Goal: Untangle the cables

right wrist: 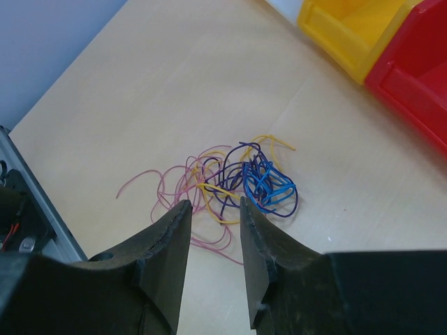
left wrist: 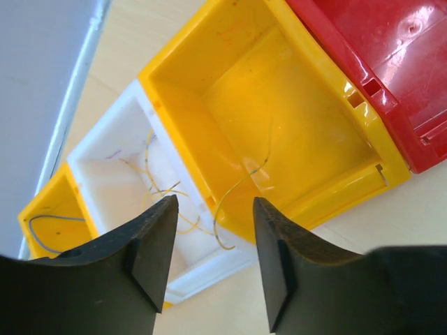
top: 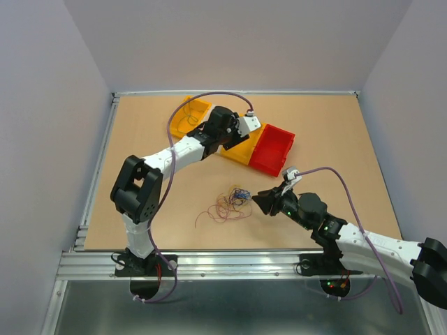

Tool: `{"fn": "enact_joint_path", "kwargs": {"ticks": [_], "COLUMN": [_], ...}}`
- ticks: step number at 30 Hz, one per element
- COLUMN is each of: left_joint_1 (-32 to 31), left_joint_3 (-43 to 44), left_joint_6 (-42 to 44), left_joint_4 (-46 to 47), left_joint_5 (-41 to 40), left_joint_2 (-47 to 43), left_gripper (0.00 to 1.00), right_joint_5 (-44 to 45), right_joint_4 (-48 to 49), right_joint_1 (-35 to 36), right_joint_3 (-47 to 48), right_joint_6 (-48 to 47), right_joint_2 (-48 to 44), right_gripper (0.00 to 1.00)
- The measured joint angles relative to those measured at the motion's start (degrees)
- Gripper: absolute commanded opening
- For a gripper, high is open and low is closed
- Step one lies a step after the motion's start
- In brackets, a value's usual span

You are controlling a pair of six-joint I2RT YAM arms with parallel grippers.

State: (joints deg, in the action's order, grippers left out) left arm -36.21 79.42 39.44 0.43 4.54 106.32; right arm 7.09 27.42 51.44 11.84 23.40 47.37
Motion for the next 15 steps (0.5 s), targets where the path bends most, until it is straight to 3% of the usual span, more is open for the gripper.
{"fn": "enact_joint_path", "kwargs": {"ticks": [10, 15], "left_joint_1": [5.6, 7.8], "left_joint_3": [-1.8, -1.8], "left_joint_6": [-3.3, -2.3], "left_joint_4": [0.1, -0.5], "left_joint_5": [6.4, 8.0], "left_joint_2": [-3.2, -2.2], "left_gripper": [0.62, 0.77], "right_joint_5": [-0.2, -0.5], "right_joint_4": [0.0, 0.0], "right_joint_1": [0.0, 0.0], "right_joint_3": [0.0, 0.0], "right_joint_6": [0.0, 0.0], "right_joint_2": [0.0, 0.1], "right_gripper": [0.4, 0.4]}}
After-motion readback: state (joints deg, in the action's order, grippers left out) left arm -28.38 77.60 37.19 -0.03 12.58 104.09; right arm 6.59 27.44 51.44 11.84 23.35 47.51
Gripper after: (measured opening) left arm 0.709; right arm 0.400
